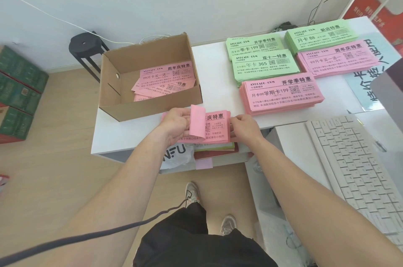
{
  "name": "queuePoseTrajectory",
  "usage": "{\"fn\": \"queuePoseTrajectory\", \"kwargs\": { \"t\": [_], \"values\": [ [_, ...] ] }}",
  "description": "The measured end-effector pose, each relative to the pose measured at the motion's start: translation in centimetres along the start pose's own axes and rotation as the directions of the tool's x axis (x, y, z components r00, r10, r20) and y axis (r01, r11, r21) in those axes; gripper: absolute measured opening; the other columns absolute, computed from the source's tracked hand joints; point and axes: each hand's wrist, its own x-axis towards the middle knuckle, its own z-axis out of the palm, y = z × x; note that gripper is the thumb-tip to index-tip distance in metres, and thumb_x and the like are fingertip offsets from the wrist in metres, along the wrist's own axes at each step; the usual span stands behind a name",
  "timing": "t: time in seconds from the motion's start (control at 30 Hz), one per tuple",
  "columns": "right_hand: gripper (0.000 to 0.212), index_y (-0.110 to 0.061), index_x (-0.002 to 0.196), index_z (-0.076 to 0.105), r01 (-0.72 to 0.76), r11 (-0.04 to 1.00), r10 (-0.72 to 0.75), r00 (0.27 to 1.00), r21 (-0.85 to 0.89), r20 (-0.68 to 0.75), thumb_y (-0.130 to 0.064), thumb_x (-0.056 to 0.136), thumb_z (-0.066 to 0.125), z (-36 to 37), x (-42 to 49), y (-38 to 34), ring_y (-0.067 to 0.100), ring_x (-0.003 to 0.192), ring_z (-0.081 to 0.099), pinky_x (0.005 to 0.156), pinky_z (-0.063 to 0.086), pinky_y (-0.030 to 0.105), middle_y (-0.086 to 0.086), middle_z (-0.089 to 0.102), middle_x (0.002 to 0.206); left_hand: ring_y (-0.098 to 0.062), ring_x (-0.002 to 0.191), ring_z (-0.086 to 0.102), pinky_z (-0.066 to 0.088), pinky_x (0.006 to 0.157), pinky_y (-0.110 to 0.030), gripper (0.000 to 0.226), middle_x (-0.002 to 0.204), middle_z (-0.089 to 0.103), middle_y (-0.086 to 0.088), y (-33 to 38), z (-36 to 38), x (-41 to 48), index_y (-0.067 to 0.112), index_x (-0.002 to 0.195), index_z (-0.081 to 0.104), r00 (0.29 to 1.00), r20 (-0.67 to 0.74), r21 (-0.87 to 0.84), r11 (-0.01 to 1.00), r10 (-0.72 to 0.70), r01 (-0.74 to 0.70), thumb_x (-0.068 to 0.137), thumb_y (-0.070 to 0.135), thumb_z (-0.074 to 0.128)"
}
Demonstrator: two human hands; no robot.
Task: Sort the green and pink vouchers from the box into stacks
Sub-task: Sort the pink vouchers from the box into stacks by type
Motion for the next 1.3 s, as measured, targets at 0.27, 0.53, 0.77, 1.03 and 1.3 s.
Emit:
{"fn": "queuePoseTrajectory", "kwargs": {
  "t": [0.27,0.53,0.77,1.03,1.3],
  "values": [
    [0.046,0.008,0.102,0.065,0.01,1.0,-0.01,1.0,-0.016,0.008,-0.032,0.093,0.043,-0.2,-0.3,-0.19,0.034,0.087,0.074,0.083,0.059,0.057,0.014,0.076,0.089,-0.024,0.097,0.074,0.063,0.073,-0.037,0.038,0.108,0.075,-0.014,0.07,0.13,-0.04,0.005,0.124,0.064,1.0,-0.003,-0.008,1.0,-0.013,0.013,0.104,-0.008,0.035],
    [0.041,0.007,0.103,0.065,-0.005,1.0,0.004,0.999,0.023,0.036,-0.027,0.098,0.043,-0.32,-0.3,-0.15,0.026,0.078,0.077,0.078,0.063,0.049,0.008,0.077,0.086,-0.02,0.087,0.076,0.062,0.066,-0.033,0.038,0.099,0.076,-0.012,0.22,0.63,-0.46,0.004,0.121,0.064,1.0,0.013,-0.028,1.0,-0.011,0.011,0.103,-0.011,0.035],
    [0.046,0.007,0.105,0.063,-0.009,1.0,0.008,1.0,0.021,0.029,-0.032,0.099,0.041,-0.44,-0.55,-0.34,0.026,0.079,0.076,0.078,0.063,0.05,0.01,0.076,0.088,-0.02,0.088,0.076,0.062,0.065,-0.033,0.038,0.096,0.077,-0.009,0.22,0.58,-0.47,0.005,0.12,0.065,1.0,0.024,-0.043,0.999,-0.014,0.015,0.104,-0.01,0.034],
    [0.052,-0.001,0.098,0.067,-0.003,0.999,0.001,1.0,0.044,0.031,-0.046,0.1,0.04,-0.45,-0.65,-0.39,0.028,0.081,0.076,0.082,0.061,0.052,0.007,0.077,0.086,-0.025,0.093,0.076,0.063,0.071,-0.037,0.041,0.103,0.076,-0.015,0.08,0.51,-0.38,-0.001,0.127,0.059,0.999,0.039,-0.06,0.998,-0.015,0.017,0.102,-0.013,0.029],
    [0.057,-0.002,0.097,0.067,0.009,0.999,-0.01,1.0,0.05,0.023,-0.052,0.098,0.041,-0.5,-0.72,-0.33,0.029,0.082,0.075,0.082,0.061,0.052,0.007,0.077,0.086,-0.029,0.102,0.073,0.062,0.081,-0.037,0.045,0.121,0.067,-0.022,-0.41,-0.01,0.06,-0.003,0.133,0.05,0.999,0.007,-0.046,0.998,-0.039,0.039,0.1,-0.016,0.024]
  ]
}}
